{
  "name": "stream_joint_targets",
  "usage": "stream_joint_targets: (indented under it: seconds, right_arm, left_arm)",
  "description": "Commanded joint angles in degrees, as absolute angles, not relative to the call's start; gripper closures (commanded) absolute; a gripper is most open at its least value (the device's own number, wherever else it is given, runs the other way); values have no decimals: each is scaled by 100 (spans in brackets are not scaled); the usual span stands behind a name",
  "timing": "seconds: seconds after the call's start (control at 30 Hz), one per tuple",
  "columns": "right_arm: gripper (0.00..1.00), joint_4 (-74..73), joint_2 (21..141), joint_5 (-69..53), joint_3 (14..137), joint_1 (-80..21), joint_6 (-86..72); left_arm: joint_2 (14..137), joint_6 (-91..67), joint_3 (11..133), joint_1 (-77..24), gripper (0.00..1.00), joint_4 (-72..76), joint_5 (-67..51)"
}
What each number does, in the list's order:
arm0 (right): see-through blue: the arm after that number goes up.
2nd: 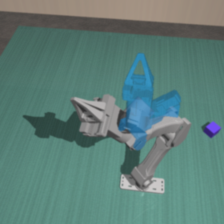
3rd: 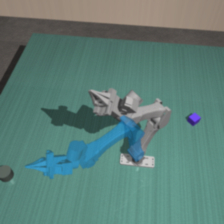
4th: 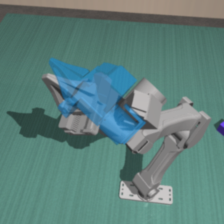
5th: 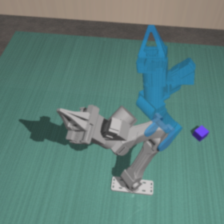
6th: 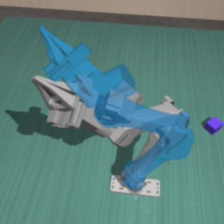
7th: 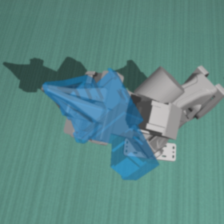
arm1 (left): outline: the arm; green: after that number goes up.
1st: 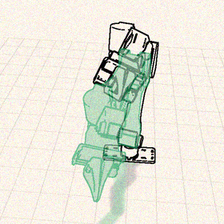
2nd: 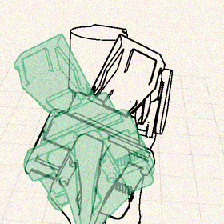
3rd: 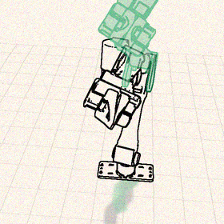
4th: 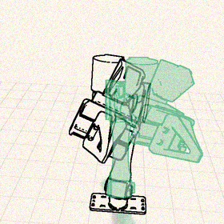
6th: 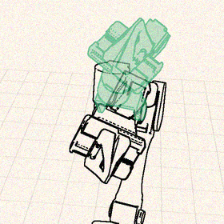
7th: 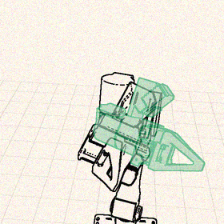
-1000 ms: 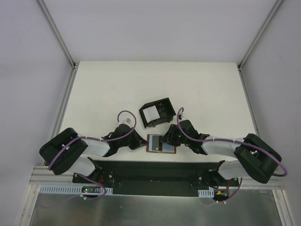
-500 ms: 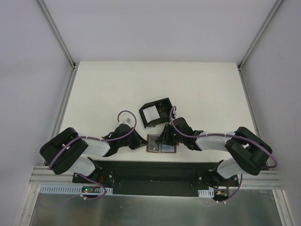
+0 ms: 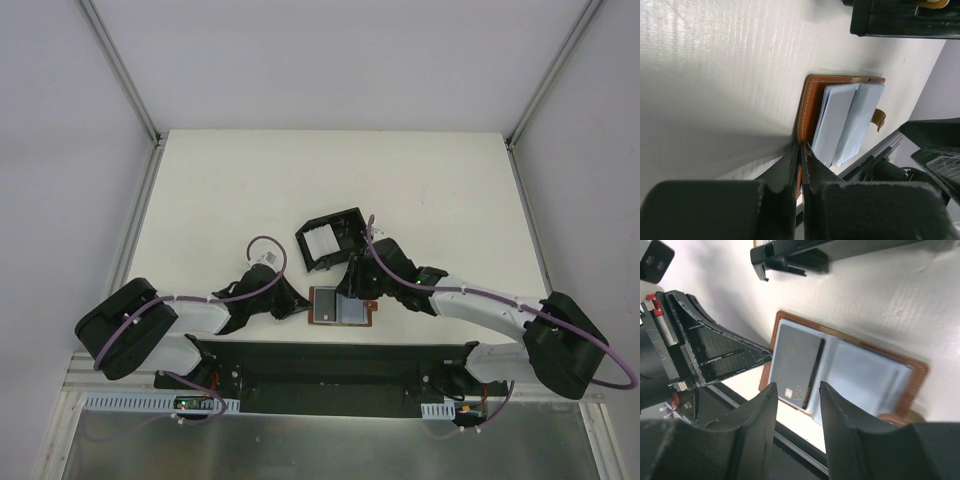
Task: Put the credit cards into the card holder
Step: Insert the credit card into the card slot.
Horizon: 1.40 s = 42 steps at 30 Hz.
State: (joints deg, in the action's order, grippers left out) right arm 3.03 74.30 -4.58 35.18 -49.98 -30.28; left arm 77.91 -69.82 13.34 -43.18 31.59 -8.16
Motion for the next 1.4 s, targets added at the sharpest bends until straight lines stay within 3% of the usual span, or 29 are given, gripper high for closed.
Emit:
stream_joint_targets:
  seconds: [0.0,0.57,0.83,1.23,1.37]
  right_arm:
    - [58,-993,7084,167,3762,-5010,-2593]
    - [58,-774,8305,-465,3902,-5071,-2821]
    - [58,473,8903,-1247,3973,-5133,-3076]
    - [57,1767,8210,-2399,4148,-5168,-2997]
    - [56,1031,7613,-1524,3938,-5151,-2796]
  left_arm:
    - [7664,-6645,1221,-4368,100,1917,-334]
    - [7866,-6618,1318,-4377,100,1881,-404]
    - [8077,-6758,1301,-4377,100,2004,-431]
    - [8630,-7567,932,-4377,100,2267,-290]
    - [8736,-7646,914,-4377,100,2382,-334]
